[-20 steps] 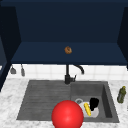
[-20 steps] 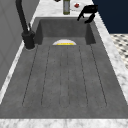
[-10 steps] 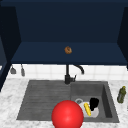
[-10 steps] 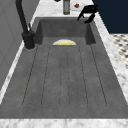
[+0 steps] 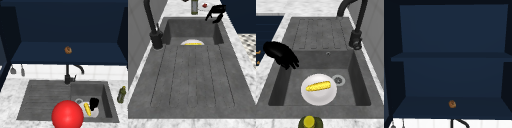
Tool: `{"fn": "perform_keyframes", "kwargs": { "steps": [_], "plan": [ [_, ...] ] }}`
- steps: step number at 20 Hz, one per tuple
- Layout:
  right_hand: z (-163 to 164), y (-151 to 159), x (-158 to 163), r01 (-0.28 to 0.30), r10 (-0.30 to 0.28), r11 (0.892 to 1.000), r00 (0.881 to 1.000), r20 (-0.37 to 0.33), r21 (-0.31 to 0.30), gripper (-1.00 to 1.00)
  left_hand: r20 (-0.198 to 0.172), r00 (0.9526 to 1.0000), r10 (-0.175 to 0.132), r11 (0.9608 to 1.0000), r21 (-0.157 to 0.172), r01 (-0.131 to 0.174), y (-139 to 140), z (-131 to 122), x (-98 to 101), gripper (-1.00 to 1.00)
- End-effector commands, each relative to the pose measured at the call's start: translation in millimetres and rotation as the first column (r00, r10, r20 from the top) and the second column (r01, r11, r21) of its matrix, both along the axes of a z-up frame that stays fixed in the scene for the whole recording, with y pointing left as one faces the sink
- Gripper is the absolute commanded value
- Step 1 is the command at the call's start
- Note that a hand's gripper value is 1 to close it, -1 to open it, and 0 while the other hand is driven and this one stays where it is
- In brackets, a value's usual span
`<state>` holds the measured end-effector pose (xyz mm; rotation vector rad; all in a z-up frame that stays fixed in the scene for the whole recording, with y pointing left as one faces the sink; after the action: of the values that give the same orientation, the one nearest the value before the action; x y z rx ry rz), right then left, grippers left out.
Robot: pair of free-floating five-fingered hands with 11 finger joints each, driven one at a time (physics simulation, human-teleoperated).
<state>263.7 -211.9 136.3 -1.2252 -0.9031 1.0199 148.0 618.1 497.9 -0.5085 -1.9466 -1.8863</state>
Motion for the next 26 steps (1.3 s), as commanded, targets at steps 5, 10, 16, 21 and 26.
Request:
{"fn": "perform_keyframes", "kwargs": {
  "steps": [5,10,16,21,26],
  "plan": [
    [0.0,0.0,0.0,0.000,0.000,1.000,1.000,0.000,0.000,0.00,0.000,1.0000,0.001,0.9964,0.085,-0.001,-32.2,40.9,-36.4,-1.00],
    [0.0,0.0,0.0,0.000,0.000,1.000,1.000,0.000,0.000,0.00,-0.002,1.0000,0.000,0.9952,0.098,0.000,-52.2,66.5,-63.1,-1.00],
    [0.0,0.0,0.0,0.000,0.000,1.000,1.000,0.000,0.000,0.00,0.000,1.0000,-0.003,0.9936,0.113,0.003,-76.8,96.6,-92.4,-1.00],
    [0.0,0.0,0.0,0.000,0.000,1.000,1.000,0.000,0.000,0.00,0.018,0.9998,0.001,0.9928,0.120,-0.003,-99.1,104.1,-110.8,-1.00],
    [0.0,0.0,0.0,0.000,0.000,1.000,1.000,0.000,0.000,0.00,0.002,0.9999,0.010,0.9986,0.052,-0.010,-95.6,103.1,-101.7,-1.00]
  ]
}}
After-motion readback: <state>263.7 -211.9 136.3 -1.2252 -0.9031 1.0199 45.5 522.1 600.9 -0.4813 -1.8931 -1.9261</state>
